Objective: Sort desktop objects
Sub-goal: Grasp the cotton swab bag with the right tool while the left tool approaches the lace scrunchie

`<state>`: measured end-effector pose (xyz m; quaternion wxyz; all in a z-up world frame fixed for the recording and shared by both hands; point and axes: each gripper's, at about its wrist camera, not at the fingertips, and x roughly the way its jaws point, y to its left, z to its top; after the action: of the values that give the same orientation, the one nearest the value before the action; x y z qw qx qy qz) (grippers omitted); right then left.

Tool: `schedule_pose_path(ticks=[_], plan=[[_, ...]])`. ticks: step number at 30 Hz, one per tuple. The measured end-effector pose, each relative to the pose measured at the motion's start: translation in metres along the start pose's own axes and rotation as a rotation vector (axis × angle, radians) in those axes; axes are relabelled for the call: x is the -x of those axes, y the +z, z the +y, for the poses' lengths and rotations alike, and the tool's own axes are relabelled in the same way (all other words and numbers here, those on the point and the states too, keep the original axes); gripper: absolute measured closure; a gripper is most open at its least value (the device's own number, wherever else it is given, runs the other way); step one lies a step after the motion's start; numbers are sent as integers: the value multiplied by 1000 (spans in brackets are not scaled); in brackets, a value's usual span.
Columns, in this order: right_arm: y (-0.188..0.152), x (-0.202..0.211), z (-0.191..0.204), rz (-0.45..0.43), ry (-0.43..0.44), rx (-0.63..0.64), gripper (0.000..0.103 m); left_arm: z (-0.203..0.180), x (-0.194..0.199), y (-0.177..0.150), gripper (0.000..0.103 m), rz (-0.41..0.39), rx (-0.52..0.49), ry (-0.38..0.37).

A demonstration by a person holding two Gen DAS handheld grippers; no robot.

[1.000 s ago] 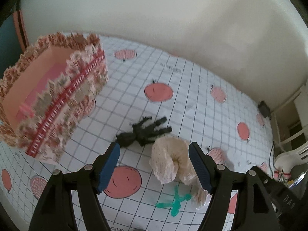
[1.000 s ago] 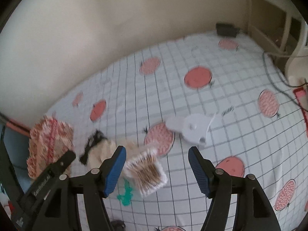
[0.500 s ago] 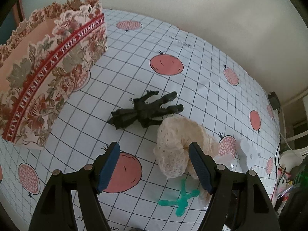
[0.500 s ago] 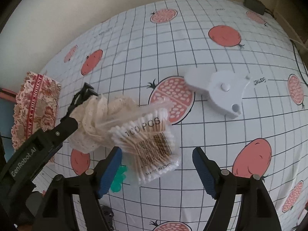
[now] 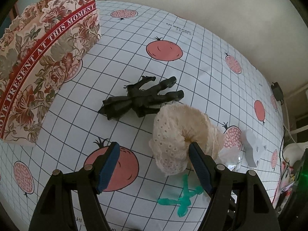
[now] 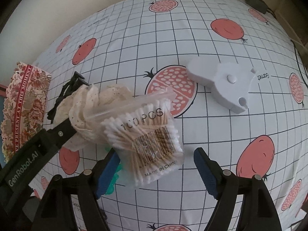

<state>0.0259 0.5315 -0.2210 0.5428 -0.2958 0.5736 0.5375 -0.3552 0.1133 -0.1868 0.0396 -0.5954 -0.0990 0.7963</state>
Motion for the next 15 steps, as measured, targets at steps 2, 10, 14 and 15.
schedule_pose_path(ticks=[2, 10, 14, 15], plan=[[0, -1, 0, 1, -4, -1, 22, 1, -1, 0, 28, 2, 12, -2], [-1, 2, 1, -10, -27, 14, 34, 0, -3, 1, 36, 0, 7, -5], [-2, 4, -2, -16, -25, 3, 35, -3, -6, 0, 41, 6, -2, -13], [-2, 4, -2, -16, -26, 3, 35, -4, -6, 0, 41, 8, -4, -15]])
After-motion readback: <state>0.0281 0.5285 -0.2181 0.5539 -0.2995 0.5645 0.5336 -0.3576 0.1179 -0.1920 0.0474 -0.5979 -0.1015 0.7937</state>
